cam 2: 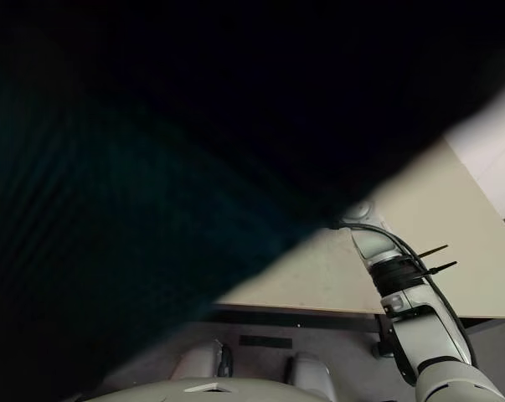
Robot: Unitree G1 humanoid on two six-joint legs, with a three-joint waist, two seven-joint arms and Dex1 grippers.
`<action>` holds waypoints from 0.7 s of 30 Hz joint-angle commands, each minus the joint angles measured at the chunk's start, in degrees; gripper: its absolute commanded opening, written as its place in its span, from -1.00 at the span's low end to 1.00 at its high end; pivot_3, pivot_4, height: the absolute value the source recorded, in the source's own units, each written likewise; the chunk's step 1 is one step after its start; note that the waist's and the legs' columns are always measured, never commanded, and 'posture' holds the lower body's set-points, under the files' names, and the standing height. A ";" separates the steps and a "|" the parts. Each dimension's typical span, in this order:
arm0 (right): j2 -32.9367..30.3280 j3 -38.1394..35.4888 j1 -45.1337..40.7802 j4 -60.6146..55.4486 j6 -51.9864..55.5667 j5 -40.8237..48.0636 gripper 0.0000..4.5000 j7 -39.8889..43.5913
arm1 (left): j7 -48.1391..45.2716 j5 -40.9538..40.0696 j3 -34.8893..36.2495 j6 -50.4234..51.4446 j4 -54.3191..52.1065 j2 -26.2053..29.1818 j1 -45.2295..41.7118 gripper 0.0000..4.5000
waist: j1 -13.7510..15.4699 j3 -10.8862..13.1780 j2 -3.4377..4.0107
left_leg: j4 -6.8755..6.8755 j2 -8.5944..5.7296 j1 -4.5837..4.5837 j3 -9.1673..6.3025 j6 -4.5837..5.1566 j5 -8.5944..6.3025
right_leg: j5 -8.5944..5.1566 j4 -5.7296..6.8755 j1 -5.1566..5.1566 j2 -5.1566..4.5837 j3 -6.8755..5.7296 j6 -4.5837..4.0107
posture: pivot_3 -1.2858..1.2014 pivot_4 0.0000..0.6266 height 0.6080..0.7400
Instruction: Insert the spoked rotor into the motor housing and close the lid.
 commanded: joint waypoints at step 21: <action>-2.49 -2.61 0.46 0.47 -0.48 -1.68 -0.20 -1.47 | 1.04 -1.29 -1.22 -1.06 -0.20 1.60 -1.04 0.16 | 0.06 0.00 -0.01 | 0.01 0.00 0.00 0.01 0.01 0.01 | 0.00 -0.01 0.02 0.00 0.00 0.00 | 0.03 -1.00 1.00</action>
